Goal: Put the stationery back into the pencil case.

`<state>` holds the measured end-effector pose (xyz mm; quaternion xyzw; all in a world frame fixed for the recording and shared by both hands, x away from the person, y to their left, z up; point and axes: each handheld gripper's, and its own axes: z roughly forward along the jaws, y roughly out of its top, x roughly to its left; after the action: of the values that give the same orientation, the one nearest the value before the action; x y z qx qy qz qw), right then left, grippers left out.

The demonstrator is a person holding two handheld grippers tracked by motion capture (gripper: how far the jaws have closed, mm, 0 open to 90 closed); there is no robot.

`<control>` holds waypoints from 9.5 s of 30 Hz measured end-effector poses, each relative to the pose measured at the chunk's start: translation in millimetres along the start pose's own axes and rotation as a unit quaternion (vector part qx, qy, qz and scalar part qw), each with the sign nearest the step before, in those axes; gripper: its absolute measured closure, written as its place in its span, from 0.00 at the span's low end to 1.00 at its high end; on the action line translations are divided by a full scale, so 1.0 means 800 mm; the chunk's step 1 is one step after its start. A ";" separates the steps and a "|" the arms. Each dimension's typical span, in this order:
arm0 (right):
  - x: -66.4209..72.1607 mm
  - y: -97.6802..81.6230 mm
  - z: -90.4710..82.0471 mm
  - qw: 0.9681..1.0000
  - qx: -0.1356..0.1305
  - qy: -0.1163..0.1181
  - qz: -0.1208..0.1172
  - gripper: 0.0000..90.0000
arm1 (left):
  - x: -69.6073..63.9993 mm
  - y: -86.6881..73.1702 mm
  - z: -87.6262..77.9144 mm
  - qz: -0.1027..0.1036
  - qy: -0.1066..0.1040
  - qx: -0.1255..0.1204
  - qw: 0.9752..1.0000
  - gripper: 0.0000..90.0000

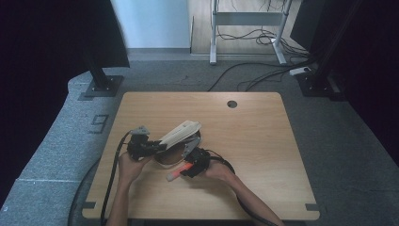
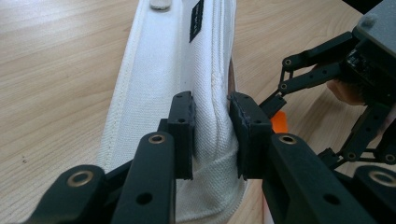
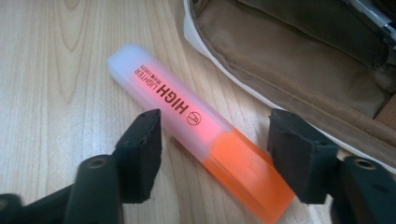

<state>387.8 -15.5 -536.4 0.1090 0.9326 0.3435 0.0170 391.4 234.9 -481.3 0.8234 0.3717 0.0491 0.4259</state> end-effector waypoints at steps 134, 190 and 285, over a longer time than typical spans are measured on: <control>-0.047 0.028 0.004 0.995 -0.019 -0.096 0.033 0.61 | 0.000 0.000 0.001 -0.006 -0.005 -0.005 1.000 0.80; -0.055 -0.015 -0.052 0.985 -0.045 -0.140 0.093 0.61 | -0.021 -0.014 0.024 0.011 -0.013 0.029 0.999 0.66; 0.003 -0.179 -0.190 0.960 -0.071 -0.206 0.174 0.01 | -0.030 -0.081 -0.030 0.056 0.065 0.027 0.996 0.01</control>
<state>341.6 -217.7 -512.3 0.3365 0.8488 0.3768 0.1561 327.4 258.2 -508.4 0.8491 0.3530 0.1164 0.3754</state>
